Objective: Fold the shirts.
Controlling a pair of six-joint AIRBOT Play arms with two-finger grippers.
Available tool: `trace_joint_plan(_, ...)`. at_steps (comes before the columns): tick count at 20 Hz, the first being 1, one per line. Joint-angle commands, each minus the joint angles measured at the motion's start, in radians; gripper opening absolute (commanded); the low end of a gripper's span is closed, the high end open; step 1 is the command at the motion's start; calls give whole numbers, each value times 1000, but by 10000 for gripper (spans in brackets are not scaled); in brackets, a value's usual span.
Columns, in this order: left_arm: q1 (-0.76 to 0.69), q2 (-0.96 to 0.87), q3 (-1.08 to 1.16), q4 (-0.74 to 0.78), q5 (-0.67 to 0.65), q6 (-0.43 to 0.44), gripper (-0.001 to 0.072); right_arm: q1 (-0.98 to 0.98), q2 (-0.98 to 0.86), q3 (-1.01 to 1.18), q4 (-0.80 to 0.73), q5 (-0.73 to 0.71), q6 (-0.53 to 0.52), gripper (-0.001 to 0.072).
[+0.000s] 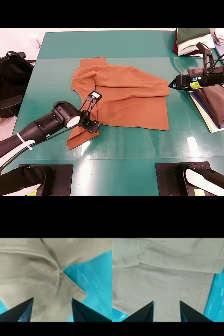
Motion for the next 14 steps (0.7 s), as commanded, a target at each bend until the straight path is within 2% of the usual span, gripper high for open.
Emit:
trace_joint_plan(1,-14,-48,-31,57,58,-23,540,-1,1,-2,20,-2,1,367)
trace_joint_plan(5,-14,-98,-30,66,115,-25,541,-1,1,-2,20,5,1,367)
trace_joint_plan(8,-12,-98,-11,126,77,-51,540,-1,1,-2,20,10,1,367)
trace_joint_plan(9,-12,-98,-7,156,65,-60,504,-1,1,-2,20,10,1,367)
trace_joint_plan(10,-12,-98,-7,177,52,-65,268,-1,1,-2,20,11,1,367)
trace_joint_plan(11,-12,-98,-7,182,50,-66,113,-1,1,-2,20,14,1,367)
trace_joint_plan(12,-12,-98,-7,182,52,-66,58,-1,1,-2,20,17,1,367)
trace_joint_plan(14,-4,-98,0,195,42,-82,33,-1,1,-2,20,28,1,367)
